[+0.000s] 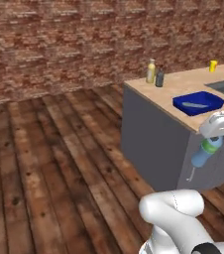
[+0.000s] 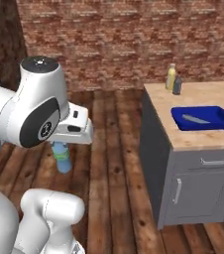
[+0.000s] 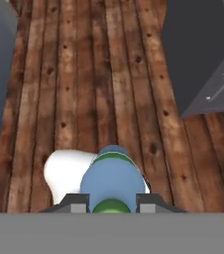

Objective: Place the drinks on the dining counter in a tight cluster.

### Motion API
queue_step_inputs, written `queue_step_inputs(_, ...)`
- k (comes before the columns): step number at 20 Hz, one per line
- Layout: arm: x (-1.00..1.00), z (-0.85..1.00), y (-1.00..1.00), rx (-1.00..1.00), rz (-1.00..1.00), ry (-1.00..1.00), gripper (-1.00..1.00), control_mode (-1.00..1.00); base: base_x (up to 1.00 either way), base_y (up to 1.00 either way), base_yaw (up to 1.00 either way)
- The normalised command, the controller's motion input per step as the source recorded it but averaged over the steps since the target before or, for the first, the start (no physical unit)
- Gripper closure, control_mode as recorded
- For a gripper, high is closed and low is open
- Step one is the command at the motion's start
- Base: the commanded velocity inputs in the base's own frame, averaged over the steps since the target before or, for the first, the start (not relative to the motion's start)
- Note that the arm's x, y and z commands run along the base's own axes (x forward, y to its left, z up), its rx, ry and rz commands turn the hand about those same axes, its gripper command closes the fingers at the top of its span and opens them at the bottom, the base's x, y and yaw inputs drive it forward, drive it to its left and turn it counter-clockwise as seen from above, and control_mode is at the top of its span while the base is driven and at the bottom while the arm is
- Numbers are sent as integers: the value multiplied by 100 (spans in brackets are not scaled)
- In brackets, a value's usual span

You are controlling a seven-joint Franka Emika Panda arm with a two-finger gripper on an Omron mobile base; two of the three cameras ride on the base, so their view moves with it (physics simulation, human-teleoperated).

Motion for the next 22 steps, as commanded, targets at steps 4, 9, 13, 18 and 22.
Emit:
queue_step_inputs(4, 0, 0, 0, 0, 0, 0, 100, 100, 100, 87, -57)
queue_step_inputs(9, 0, 0, 0, 0, 0, 0, 100, 100, 100, 85, -62)
queue_step_inputs(13, 0, 0, 0, 0, 0, 0, 100, 100, 100, 79, -65)
queue_step_inputs(18, 0, 0, 0, 0, 0, 0, 100, 100, 100, 83, -65)
queue_step_inputs(22, 0, 0, 0, 0, 0, 0, 100, 100, 100, 89, -60)
